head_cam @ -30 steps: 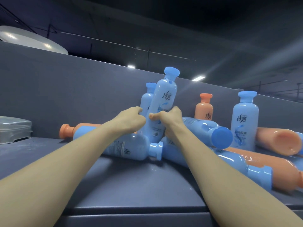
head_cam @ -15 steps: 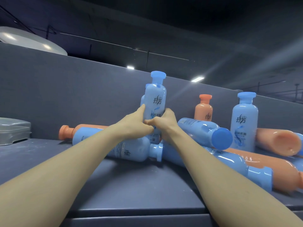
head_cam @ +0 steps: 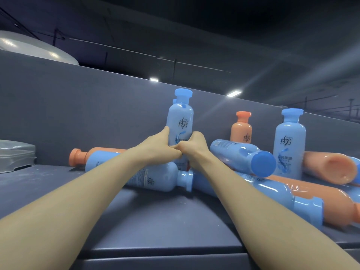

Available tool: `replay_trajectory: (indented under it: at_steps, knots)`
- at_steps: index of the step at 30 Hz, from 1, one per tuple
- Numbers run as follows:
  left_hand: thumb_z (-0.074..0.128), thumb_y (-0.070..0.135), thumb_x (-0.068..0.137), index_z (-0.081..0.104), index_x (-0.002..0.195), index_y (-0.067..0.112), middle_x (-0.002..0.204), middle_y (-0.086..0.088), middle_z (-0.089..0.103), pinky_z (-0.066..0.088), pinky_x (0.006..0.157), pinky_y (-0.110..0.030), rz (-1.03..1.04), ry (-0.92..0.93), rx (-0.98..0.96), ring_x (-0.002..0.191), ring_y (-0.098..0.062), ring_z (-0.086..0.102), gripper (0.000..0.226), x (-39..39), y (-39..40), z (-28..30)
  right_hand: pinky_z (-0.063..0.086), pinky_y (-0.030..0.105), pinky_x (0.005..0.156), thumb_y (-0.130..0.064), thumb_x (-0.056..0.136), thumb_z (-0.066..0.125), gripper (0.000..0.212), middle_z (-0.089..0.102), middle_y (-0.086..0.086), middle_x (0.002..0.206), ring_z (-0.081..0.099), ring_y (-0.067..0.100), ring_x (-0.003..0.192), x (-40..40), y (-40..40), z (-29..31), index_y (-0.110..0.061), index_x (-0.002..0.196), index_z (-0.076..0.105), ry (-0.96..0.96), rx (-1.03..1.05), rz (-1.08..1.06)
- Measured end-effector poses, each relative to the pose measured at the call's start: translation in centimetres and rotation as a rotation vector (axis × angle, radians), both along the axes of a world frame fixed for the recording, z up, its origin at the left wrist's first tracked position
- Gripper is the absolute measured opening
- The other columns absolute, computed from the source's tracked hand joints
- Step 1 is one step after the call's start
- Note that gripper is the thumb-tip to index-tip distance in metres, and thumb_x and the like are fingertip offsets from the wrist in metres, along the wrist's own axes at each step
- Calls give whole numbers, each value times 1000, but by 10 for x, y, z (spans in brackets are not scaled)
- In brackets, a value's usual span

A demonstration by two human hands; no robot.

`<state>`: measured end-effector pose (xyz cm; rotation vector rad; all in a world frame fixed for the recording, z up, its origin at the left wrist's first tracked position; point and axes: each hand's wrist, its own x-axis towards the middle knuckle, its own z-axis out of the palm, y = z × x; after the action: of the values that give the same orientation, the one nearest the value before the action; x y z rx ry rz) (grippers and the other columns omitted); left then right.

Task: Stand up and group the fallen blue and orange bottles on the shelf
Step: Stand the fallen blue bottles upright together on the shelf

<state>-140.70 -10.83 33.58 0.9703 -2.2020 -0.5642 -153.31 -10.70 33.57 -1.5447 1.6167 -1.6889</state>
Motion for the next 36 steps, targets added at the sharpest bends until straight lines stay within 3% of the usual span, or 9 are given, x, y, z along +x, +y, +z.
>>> replay_trajectory:
  at_steps: [5,9,14,21,24,29,33,36]
  knots:
    - [56,33,64,46,113,26,108,4,63,48,94,-41,-7,5,4,105,-16,59,51,1,0,0,44,24,54,11,67,63,30,63,11,84,58,26,74,1,4,1,-1,95,65,9,26,6]
    - [58,29,73,47,115,26,107,4,63,49,91,-38,-24,8,4,106,-16,58,44,2,1,2,56,38,65,11,67,62,36,69,19,100,67,35,92,-1,2,2,2,102,65,-3,30,2]
    - [58,36,66,51,115,28,109,5,63,51,91,-38,-40,16,-23,106,-15,59,51,3,4,5,48,32,61,9,65,58,39,68,21,104,66,35,90,-1,4,2,3,103,63,-11,56,-3]
    - [53,41,59,53,114,23,110,1,63,50,92,-41,-9,-54,-51,103,-18,61,58,5,8,6,37,23,44,12,70,49,28,55,10,81,51,25,65,-1,10,5,-3,91,58,91,131,-81]
    - [55,39,63,51,118,22,111,-1,62,50,93,-42,-11,-61,-47,105,-19,60,58,5,7,5,35,23,44,12,71,49,27,53,9,80,51,24,67,-1,10,6,-3,93,57,116,149,-81]
    - [61,30,79,52,116,27,108,2,62,50,91,-37,-26,-39,-59,105,-17,59,38,3,1,3,38,24,48,12,71,50,26,57,13,86,54,28,76,-2,10,6,-2,92,59,159,138,-91]
    - [62,34,78,52,119,27,110,0,61,51,89,-37,-13,-42,-110,103,-18,59,43,4,1,5,42,26,52,11,71,49,26,56,12,84,55,29,77,-1,12,5,-1,92,59,172,115,-104]
    - [61,36,81,49,122,25,107,2,58,48,80,-29,6,-78,-141,107,-19,57,44,4,2,4,41,26,50,10,71,53,30,57,11,83,55,28,77,1,16,6,2,98,62,214,155,-79]
